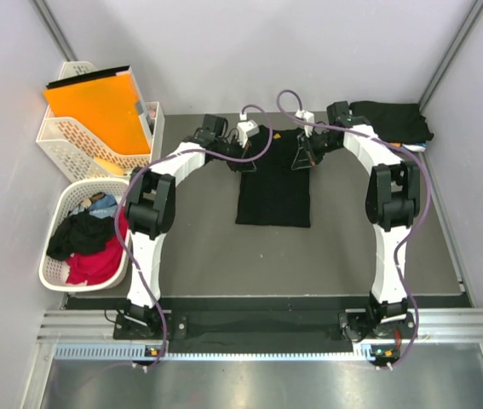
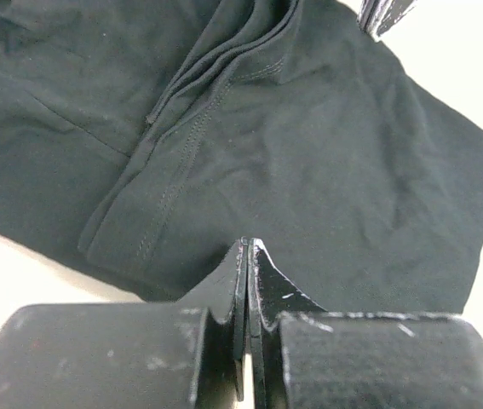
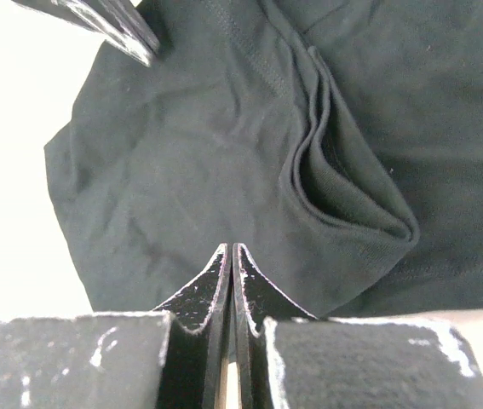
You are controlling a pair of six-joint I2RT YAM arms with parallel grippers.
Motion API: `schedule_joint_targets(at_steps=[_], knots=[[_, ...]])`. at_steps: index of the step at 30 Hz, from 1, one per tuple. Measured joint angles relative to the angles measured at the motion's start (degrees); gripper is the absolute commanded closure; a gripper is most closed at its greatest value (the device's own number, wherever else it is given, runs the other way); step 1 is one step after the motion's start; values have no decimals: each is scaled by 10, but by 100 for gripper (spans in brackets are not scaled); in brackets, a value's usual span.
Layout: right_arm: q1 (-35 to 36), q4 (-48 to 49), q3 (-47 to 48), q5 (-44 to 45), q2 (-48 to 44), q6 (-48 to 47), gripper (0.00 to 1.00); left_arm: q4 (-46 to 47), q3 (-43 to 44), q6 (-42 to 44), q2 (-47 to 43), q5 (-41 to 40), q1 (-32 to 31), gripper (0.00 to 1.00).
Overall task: Fold and stack the t-shirts
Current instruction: Fold the folded rectangular tshirt in 1/3 of the way
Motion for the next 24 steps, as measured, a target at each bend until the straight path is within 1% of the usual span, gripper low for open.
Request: schedule_joint_targets(at_steps=[6,16,19,24], knots=[[0,9,24,0,33,19,100,2,22,1,30,-2,-7,100],[0,40,27,52,81,60,100,3,36,26,49,-41,-17,100],[0,48,28,70,82,72,100,3,31,46,49,-62,-19,100],[0,66,35,99,82,89,100,15,3,75,49,-140,-29,100]])
